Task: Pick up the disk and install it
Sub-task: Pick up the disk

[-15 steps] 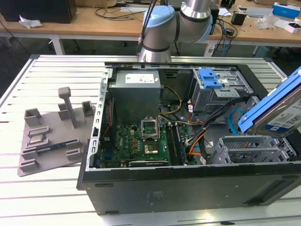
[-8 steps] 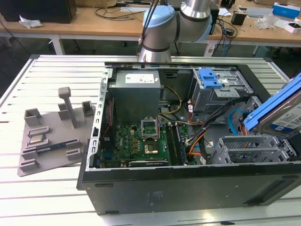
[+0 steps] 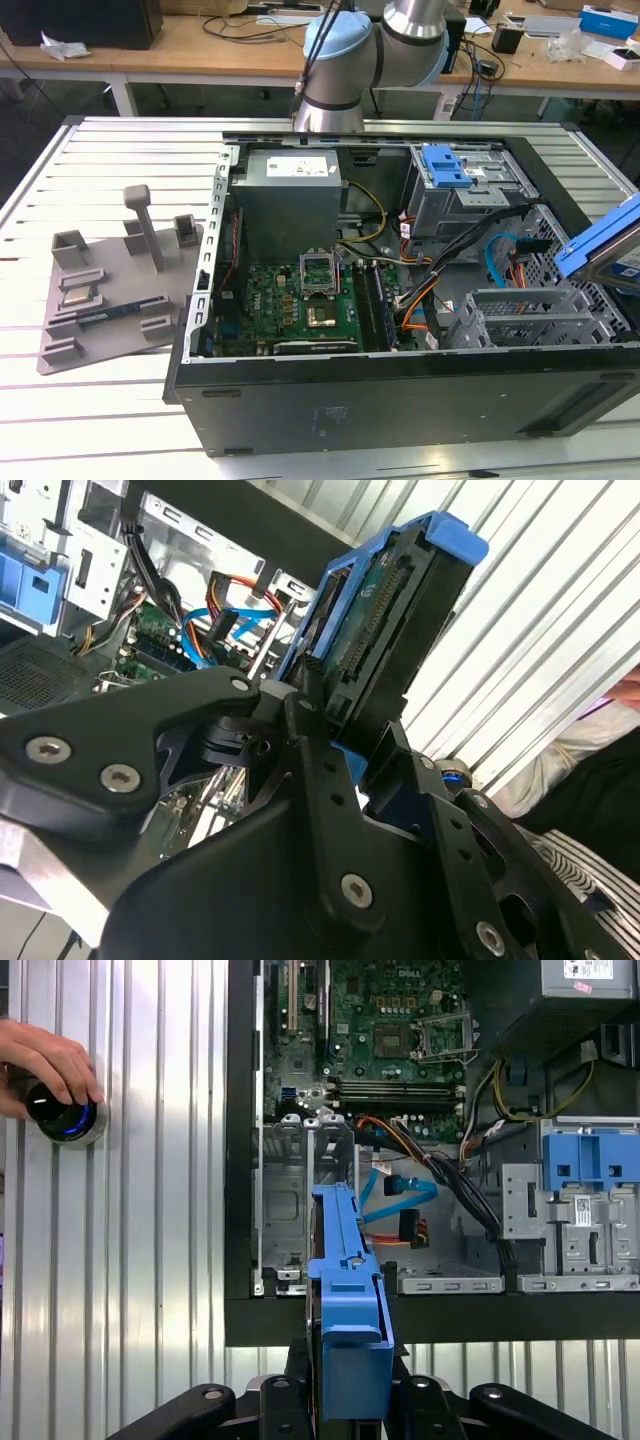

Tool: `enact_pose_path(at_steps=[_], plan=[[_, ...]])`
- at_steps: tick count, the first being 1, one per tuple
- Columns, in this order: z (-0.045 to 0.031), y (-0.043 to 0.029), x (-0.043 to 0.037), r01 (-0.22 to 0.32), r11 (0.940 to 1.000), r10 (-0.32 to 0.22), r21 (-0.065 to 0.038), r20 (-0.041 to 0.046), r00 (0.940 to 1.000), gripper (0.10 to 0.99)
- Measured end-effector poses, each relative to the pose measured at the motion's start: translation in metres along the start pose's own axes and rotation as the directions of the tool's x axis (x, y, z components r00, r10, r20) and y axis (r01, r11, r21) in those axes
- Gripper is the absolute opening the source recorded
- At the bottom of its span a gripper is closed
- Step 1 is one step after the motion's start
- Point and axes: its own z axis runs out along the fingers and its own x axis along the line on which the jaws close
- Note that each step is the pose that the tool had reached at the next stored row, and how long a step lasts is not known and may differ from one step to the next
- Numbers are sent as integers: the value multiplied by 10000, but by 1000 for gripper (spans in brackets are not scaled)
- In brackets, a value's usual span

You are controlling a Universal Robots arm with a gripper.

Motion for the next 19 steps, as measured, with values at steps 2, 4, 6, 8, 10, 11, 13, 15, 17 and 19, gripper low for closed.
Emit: enact_pose_path(at_steps=[2, 4, 6, 8, 10, 11, 13, 15, 17, 19], plan=[[53, 34, 1, 0, 10000, 0, 0, -3, 10000, 369], [104, 176, 4, 1, 10000, -1, 0, 0, 10000, 369], [130, 286, 5, 0, 10000, 0, 0, -3, 10000, 369], [184, 366, 7, 0, 10000, 0, 0, -2, 10000, 369], [190, 372, 8, 1, 10000, -1, 0, 0, 10000, 369], [189, 373, 8, 2, 10000, -2, 0, -3, 10000, 369], [190, 374, 8, 0, 10000, 0, 0, -2, 10000, 369], [191, 374, 8, 0, 10000, 0, 0, -1, 10000, 369], [191, 374, 8, 0, 10000, 0, -1, -2, 10000, 369], [191, 374, 8, 0, 10000, 0, 0, -1, 10000, 369]])
